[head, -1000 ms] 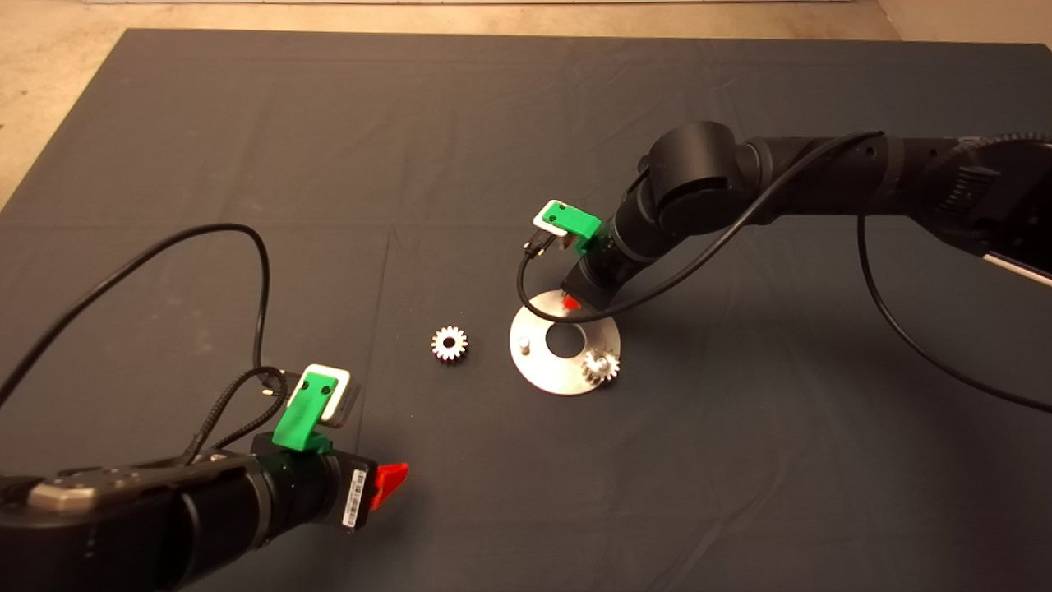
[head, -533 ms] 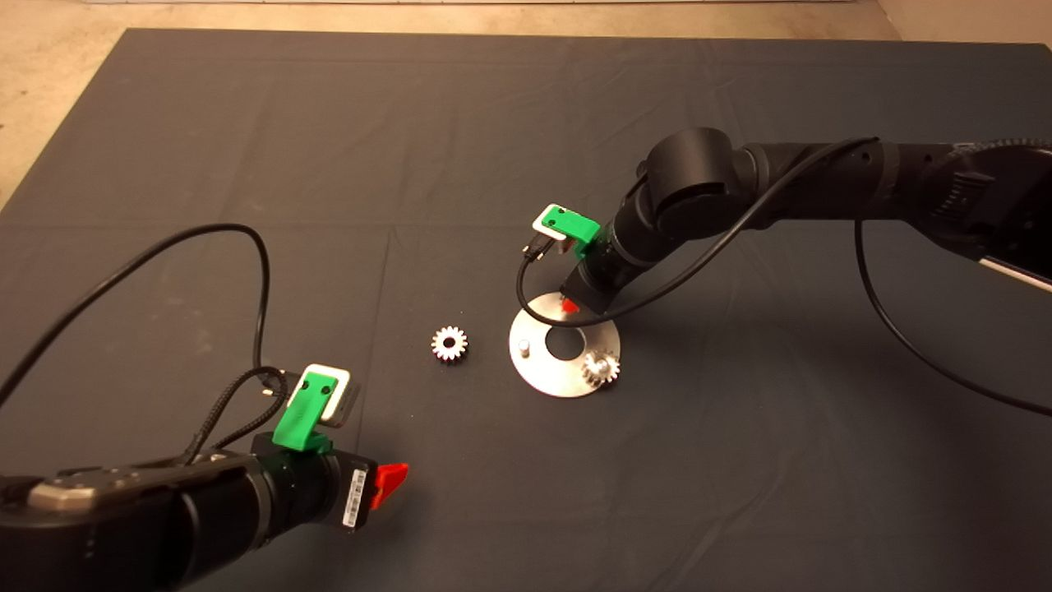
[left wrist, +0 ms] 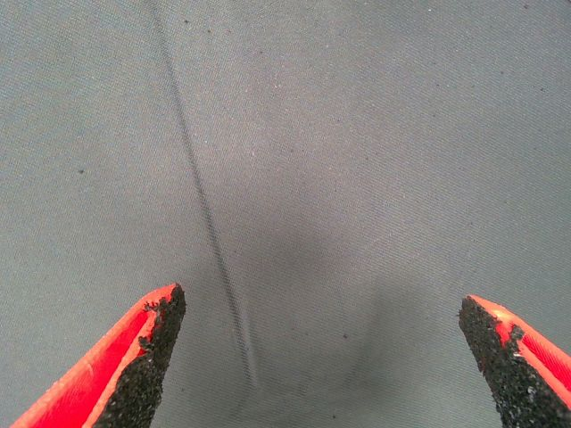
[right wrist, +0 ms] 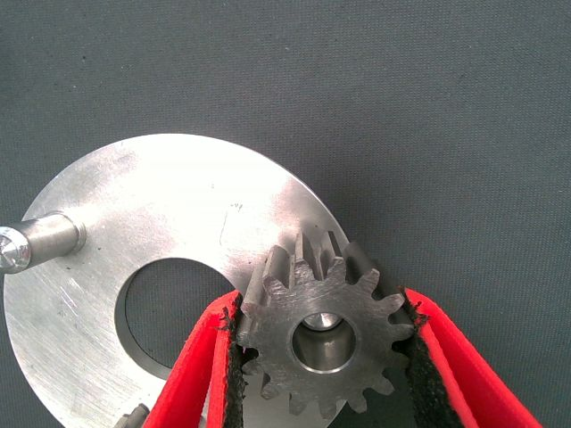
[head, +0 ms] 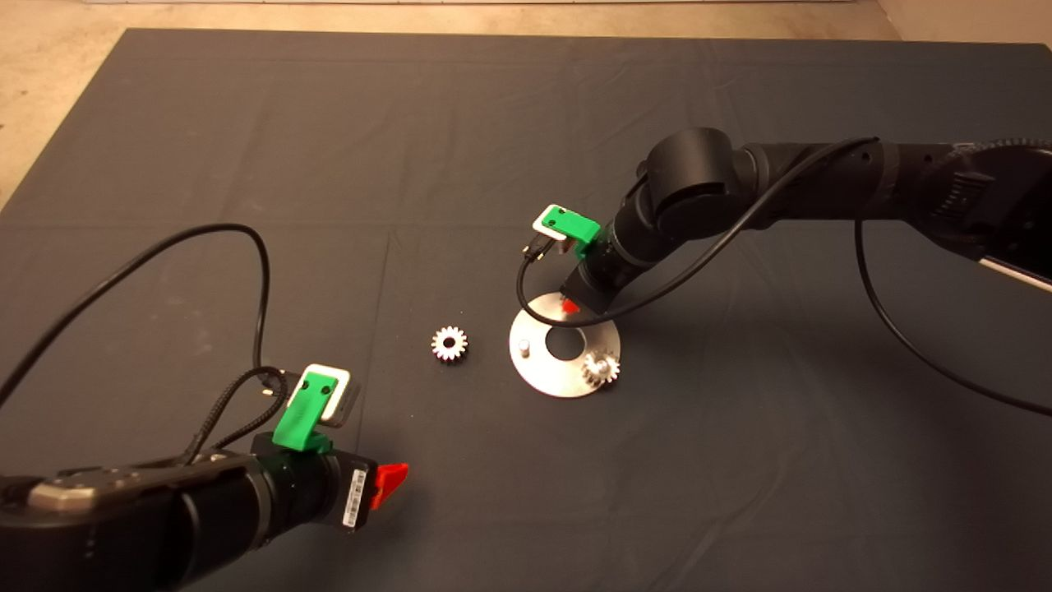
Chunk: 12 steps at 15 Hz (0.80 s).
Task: Install three planetary gears onto the carrier pins
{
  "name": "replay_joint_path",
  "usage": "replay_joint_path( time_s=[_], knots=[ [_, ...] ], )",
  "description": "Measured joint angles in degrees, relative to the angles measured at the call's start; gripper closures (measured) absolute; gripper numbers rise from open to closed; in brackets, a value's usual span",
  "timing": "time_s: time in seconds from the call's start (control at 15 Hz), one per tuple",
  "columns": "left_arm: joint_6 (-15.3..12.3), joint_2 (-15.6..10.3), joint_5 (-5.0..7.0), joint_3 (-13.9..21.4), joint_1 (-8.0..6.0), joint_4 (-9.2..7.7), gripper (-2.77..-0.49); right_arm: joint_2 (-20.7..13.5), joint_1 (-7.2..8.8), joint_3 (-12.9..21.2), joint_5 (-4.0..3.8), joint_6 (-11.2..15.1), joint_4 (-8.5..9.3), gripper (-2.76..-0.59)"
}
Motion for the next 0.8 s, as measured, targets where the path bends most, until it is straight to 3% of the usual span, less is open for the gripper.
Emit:
replay_joint_path(
  time_s=[0.8],
  knots=[
    [0.0,0.0,0.0,0.0,0.0,0.0,-2.22,0.0,0.0,0.0,-0.06,0.0,0.0,-1.11]
  ],
)
